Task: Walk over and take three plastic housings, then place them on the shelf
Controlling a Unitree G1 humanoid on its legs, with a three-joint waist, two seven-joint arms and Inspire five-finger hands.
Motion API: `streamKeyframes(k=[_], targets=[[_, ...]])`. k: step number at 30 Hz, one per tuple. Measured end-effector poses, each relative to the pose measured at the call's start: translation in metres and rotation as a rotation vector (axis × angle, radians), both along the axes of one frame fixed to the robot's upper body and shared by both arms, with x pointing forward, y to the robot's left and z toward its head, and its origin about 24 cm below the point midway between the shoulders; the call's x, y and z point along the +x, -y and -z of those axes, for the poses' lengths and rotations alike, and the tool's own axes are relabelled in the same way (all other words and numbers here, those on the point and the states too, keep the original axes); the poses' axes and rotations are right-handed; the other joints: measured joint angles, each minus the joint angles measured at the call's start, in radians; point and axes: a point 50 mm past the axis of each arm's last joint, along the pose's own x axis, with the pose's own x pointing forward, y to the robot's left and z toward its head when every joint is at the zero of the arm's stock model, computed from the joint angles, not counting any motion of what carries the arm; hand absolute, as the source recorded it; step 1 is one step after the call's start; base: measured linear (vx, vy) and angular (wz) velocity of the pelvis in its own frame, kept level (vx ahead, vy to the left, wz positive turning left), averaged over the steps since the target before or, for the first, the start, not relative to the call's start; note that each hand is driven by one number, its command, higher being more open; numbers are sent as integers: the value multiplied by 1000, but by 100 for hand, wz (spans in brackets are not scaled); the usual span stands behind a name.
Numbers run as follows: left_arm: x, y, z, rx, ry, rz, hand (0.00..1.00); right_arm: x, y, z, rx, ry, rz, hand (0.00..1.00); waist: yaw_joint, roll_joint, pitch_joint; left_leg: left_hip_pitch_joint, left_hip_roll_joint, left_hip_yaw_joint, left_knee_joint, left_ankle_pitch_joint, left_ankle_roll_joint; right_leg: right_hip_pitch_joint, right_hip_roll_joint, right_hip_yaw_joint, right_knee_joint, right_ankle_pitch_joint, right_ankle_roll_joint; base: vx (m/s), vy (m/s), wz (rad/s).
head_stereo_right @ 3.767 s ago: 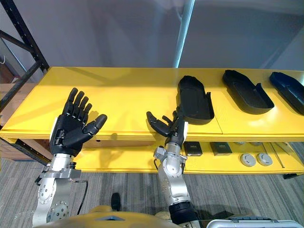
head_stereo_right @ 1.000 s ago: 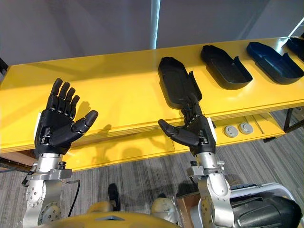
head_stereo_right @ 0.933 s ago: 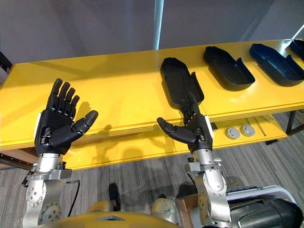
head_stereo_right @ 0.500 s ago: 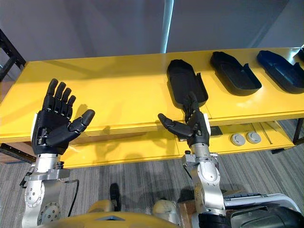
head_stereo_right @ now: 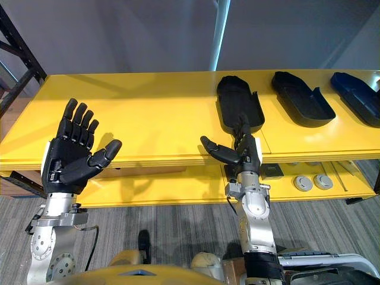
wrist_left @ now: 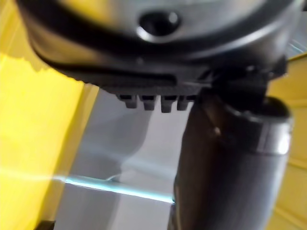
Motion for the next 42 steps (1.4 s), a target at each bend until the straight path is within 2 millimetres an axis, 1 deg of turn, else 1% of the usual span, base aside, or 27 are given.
streamKeyframes(k=[5, 11, 13, 15, 16, 17, 18, 19, 20, 22, 24, 25, 27, 28, 30, 31, 32, 33, 34, 35, 36, 37, 38, 39, 40, 41, 42], targets=[[0, 1, 2, 7, -4, 20, 100, 4, 6, 3, 3, -13, 20, 100, 8, 0, 0, 7, 0, -8, 0, 0, 2, 13, 1, -7, -2, -3, 3, -25, -18, 4], [0, 2, 3, 21, -2, 48, 100, 6, 10, -1, -61, -8, 29, 100, 19, 0, 0, 3, -2, -8, 0, -1, 4, 13, 4, -4, -21, -3, 5, -6, -2, 0], [-1, 2, 2, 29, 3, 65, 100, 0, 10, -11, -70, 37, 35, 100, 20, 2, -1, -4, 0, -7, 0, -2, 6, 10, 4, -1, -33, -2, 6, 16, -7, 0], [-1, 3, 2, 33, 11, 74, 100, -14, 5, -32, -102, 135, 20, 100, 21, 2, -1, -7, 0, 13, 0, -7, 12, -4, 2, 25, -37, 9, 8, 72, -5, -24], [-1, 3, 2, 34, 14, 78, 100, -23, 2, -44, -112, 201, -4, 100, 19, 0, -2, -3, 1, 35, 0, -12, 9, -11, 0, 46, -39, 14, 6, 91, 9, -45], [-1, 3, 2, 34, 15, 79, 100, -27, 1, -49, -119, 232, -18, 100, 18, -2, -3, 0, 2, 50, 0, -16, 6, -15, -1, 57, -38, 17, 6, 91, 16, -67], [-1, 5, 1, 31, 20, 84, 100, -40, -2, -59, -115, 299, -45, 100, 6, -9, -5, 12, 4, 83, 1, -29, 5, -19, -2, 89, -41, 24, 13, 82, 12, -57], [-1, 5, 1, 30, 24, 84, 100, -44, -2, -62, -96, 322, -59, 100, -6, -13, -8, 16, 5, 94, 1, -32, 5, -18, -2, 101, -42, 25, 14, 114, 11, -69], [-1, 6, 0, 26, 30, 89, 100, -53, -1, -64, -64, 353, -80, 100, -23, -22, -13, 27, 8, 120, 4, -43, 3, -20, -1, 124, -43, 28, 15, 109, 9, -47], [0, 10, -1, 23, 40, 118, 100, -65, 4, -63, -32, 364, -81, 100, -52, -36, -22, 43, 10, 152, 5, -56, 1, -22, -1, 154, -44, 30, 15, 95, 9, -57], [5, 18, -5, 12, 70, 159, 100, -81, 17, -56, -29, 339, -14, 100, -77, -44, -33, 53, 16, 204, 5, -75, 3, -48, 1, 204, -36, 30, 16, 50, 12, -68], [6, 19, -6, 5, 81, 169, 100, -85, 21, -54, -29, 327, 7, 100, -83, -45, -33, 57, 16, 218, 5, -79, 3, -54, 2, 220, -34, 30, 17, 34, 26, -64], [10, 21, -11, -4, 107, 181, 100, -94, 30, -50, -41, 296, 69, 100, -108, -41, -34, 72, 15, 257, 5, -88, -2, -72, 3, 266, -35, 32, 20, 15, 33, -69], [13, 21, -14, -22, 126, 176, 100, -102, 36, -47, -45, 282, 126, 100, -116, -31, -40, 79, 14, 293, 5, -103, 0, -95, 7, 312, -34, 32, 22, 0, 23, -76], [15, 20, -16, -29, 135, 163, 100, -113, 43, -45, -68, 264, 184, 100, -132, -21, -48, 82, 7, 318, 7, -121, -10, -127, 12, 366, -33, 34, 21, 26, 32, -82], [16, 20, -17, -32, 137, 156, 100, -115, 44, -44, -86, 252, 196, 100, -136, -21, -48, 79, 2, 313, 20, -135, -11, -135, 13, 385, -33, 35, 20, 55, 43, -98], [17, 19, -17, -39, 133, 136, 100, -119, 46, -42, -107, 234, 208, 100, -139, -22, -47, 66, -6, 275, 74, -181, -18, -151, 19, 431, -28, 38, 18, 49, 31, -118], [17, 18, -16, -50, 121, 115, 100, -121, 46, -42, -107, 234, 213, 100, -139, -23, -47, 32, -11, 207, 179, -252, -18, -163, 34, 481, -23, 41, 14, 46, 19, -125], [17, 18, -16, -57, 116, 105, 100, -122, 47, -43, -107, 240, 215, 100, -139, -23, -47, 6, -11, 157, 252, -293, -10, -170, 45, 504, -22, 43, 13, 51, 18, -138], [17, 17, -15, -71, 109, 83, 100, -122, 47, -45, -99, 263, 218, 100, -135, -8, -52, -36, -1, 43, 373, -363, -10, -184, 78, 558, -21, 49, 8, 52, 42, -148], [17, 15, -14, -84, 96, 52, 100, -121, 47, -47, -69, 295, 201, 100, -128, 5, -57, -58, 1, -56, 451, -402, -6, -197, 104, 617, -19, 55, 6, 50, 69, -159], [16, 14, -13, -91, 88, 37, 100, -119, 47, -48, -52, 312, 191, 100, -123, 6, -58, -65, 0, -92, 477, -420, -3, -203, 113, 640, -20, 57, 6, 19, 123, -160], [14, 13, -11, -106, 75, 15, 100, -118, 47, -51, -15, 352, 166, 100, -113, 14, -61, -65, -2, -135, 506, -453, 0, -219, 124, 666, -17, 60, 4, -7, 169, -144], [12, 13, -10, -124, 61, -8, 100, -114, 44, -54, 21, 395, 132, 100, -112, 18, -60, -67, -2, -142, 507, -481, 2, -238, 124, 674, -16, 69, 13, -25, 178, -125], [11, 13, -9, -130, 55, -14, 100, -113, 43, -56, 32, 416, 121, 100, -112, 20, -60, -68, -2, -136, 503, -495, 3, -251, 123, 676, -14, 73, 17, -52, 181, -83], [11, 14, -9, -135, 51, -16, 100, -110, 40, -58, 56, 451, 100, 100, -112, 24, -64, -80, -3, -116, 498, -516, -1, -279, 116, 676, -5, 85, 31, -64, 158, -46], [12, 14, -8, -139, 47, -21, 100, -105, 34, -60, 77, 467, 69, 100, -110, 7, -55, -86, -9, -99, 499, -515, 1, -292, 100, 675, -1, 93, 43, -78, 167, -31]])
